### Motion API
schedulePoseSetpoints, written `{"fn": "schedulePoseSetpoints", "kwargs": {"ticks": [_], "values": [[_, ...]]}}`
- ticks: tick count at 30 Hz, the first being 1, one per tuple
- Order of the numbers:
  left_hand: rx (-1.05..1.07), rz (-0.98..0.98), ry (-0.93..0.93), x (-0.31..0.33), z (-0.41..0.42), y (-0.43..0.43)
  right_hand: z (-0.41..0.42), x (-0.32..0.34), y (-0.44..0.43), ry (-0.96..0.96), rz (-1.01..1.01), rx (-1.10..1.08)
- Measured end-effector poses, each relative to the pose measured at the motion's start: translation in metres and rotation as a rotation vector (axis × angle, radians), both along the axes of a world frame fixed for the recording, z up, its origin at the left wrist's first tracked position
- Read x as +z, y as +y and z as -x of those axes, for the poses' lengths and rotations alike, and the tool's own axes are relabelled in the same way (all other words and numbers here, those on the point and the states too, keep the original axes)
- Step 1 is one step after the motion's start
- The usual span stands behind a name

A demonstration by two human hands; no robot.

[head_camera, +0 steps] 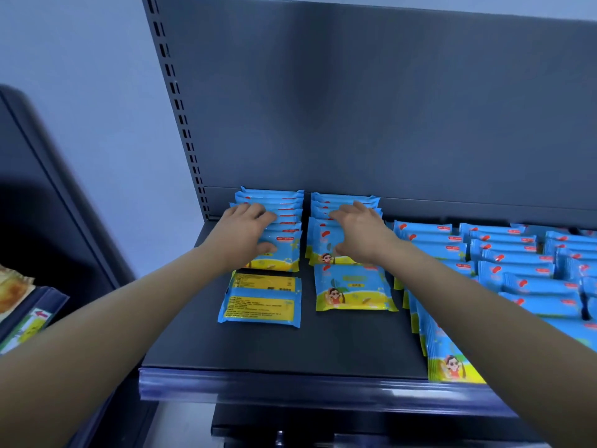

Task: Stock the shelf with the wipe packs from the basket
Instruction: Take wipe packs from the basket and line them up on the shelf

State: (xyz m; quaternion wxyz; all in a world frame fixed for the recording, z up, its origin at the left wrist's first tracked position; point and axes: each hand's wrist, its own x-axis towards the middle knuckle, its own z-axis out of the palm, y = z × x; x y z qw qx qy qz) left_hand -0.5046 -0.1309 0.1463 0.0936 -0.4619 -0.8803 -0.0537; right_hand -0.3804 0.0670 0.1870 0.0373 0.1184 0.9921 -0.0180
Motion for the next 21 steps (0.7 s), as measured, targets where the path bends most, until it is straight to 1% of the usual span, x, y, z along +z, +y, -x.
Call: {"fn": "schedulePoseSetpoints", "kwargs": {"ticks": [3,6,11,15,21], "values": [[0.006,0.004,0.025,-0.002,0.001,-0.003,-0.005,-0.001,-0.002,-0.023,0.021,-0.022],[-0.004,0.004,0.037,0.0,-0.003,0.0,-0.009,-0.001,-0.003,0.028,0.051,-0.072],[-0.086,-0.048,0.041,0.006,-0.008,0.003,-0.013,0.002,-0.003,0.054,-0.002,-0.092],[-0.052,-0.082,-0.015,0.011,-0.003,0.002,-0.017,0.0,-0.002,0.057,-0.012,-0.107],[-0.015,-0.023,-0.075,0.011,-0.004,0.004,-0.019,-0.001,0.001,0.097,-0.016,-0.105]]}}
